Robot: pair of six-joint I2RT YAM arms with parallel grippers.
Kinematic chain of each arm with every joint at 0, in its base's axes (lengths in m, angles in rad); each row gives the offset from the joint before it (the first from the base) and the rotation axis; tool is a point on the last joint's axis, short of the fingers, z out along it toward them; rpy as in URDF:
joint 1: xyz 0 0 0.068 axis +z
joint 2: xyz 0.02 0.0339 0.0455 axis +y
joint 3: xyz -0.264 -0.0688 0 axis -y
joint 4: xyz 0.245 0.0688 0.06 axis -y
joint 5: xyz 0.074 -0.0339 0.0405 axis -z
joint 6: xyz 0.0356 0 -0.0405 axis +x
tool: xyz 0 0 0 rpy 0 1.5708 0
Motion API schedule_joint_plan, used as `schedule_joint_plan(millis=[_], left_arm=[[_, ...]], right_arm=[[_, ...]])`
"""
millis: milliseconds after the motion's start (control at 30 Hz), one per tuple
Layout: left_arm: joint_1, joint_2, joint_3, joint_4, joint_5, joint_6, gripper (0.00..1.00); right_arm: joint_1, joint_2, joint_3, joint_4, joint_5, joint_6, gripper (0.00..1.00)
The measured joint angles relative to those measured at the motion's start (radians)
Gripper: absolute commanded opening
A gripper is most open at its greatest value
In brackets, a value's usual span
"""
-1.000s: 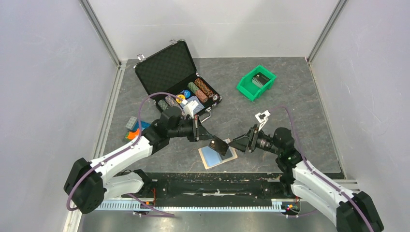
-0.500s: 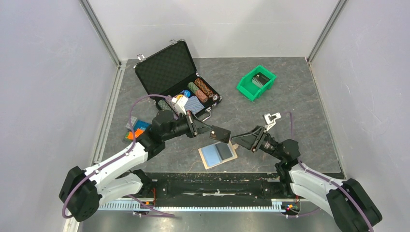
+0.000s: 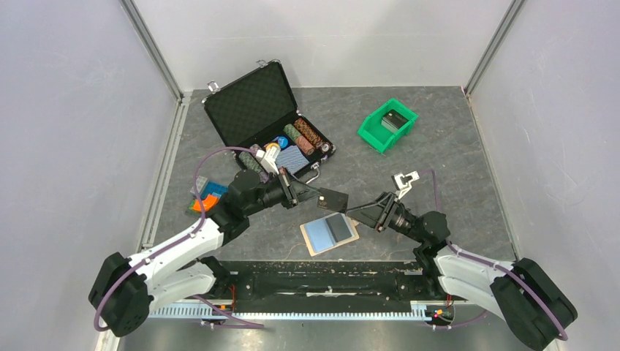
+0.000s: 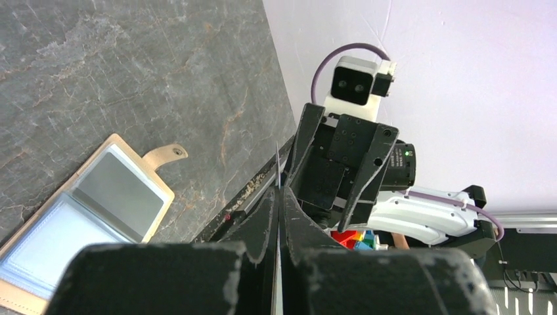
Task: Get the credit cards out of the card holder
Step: Remove the credit card from the card holder, then place the credit card in the storage box.
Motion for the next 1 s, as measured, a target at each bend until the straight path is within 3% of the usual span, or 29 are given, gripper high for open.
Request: schedule_joint_plan(millis=[333,767,1000], left_arm=[[0.0,-0.091,0.0,-0.009,-0.06,0.0,0.02],[0.0,-0.094,-0.01,-0.016,-0.06,-0.002,0.02],[0.0,-0.095,-0.018,-0.008,-0.06,-0.019,0.02]], right_arm=[[0.004,-0.016,0.001,-0.139,0.023,-0.053,0.5],[0.012,0.034,0.027,-0.079,0.023,-0.034,0.49],[0.012,0.069,0.052,-0.05,0.023,-0.029,0.31]])
